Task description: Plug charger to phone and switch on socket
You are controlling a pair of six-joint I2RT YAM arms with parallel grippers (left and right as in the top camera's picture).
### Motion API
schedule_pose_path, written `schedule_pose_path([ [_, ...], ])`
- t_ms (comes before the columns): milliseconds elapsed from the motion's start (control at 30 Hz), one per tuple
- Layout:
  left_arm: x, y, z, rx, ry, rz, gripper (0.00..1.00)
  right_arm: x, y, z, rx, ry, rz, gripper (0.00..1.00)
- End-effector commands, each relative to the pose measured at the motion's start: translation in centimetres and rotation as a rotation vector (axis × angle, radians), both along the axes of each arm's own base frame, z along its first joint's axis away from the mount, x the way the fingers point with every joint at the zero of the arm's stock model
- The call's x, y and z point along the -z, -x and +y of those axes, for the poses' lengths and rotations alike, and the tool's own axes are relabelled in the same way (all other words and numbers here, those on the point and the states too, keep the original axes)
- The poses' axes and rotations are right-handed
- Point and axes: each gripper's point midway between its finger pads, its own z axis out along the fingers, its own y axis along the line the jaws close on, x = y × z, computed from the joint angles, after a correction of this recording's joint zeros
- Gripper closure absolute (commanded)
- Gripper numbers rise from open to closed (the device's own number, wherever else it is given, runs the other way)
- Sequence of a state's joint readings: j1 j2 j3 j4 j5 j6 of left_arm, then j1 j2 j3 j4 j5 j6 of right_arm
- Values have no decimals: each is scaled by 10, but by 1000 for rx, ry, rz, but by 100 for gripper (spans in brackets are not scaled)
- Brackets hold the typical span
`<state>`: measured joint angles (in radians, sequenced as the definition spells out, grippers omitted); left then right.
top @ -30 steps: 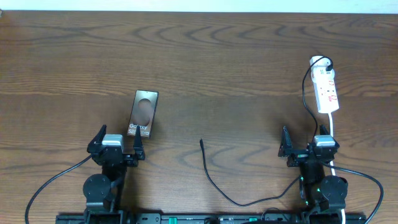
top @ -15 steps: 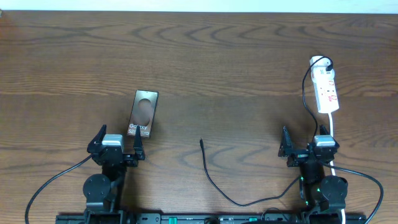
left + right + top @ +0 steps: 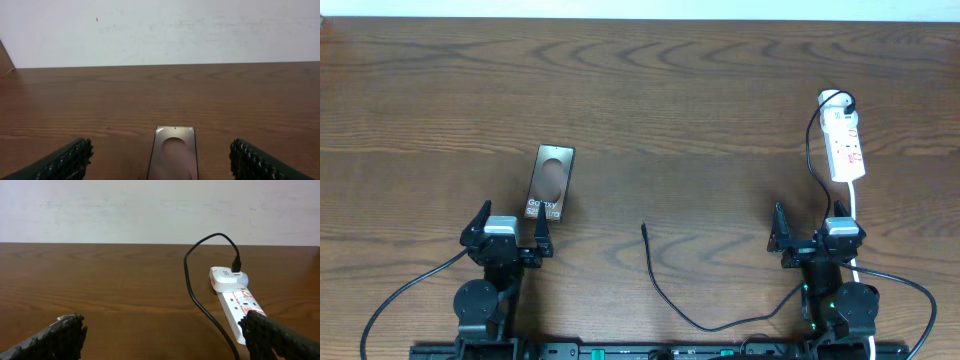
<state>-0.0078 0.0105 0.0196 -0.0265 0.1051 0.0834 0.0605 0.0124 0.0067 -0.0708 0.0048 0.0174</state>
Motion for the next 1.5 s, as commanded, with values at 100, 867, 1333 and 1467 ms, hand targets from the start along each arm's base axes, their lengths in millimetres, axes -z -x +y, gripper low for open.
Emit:
schedule_pose_path([
  [100, 15, 1, -2, 9, -10, 46, 10, 0, 0, -1, 8, 12, -1, 1],
  [867, 15, 1, -2, 10, -9, 46, 10, 0, 0, -1, 8, 12, -1, 1],
  [1333, -30, 3, -1, 7, 7, -38, 9, 0, 0, -1, 8, 12, -1, 1],
  [1467, -56, 3, -2, 7, 24, -49, 9, 0, 0, -1, 8, 12, -1, 1],
])
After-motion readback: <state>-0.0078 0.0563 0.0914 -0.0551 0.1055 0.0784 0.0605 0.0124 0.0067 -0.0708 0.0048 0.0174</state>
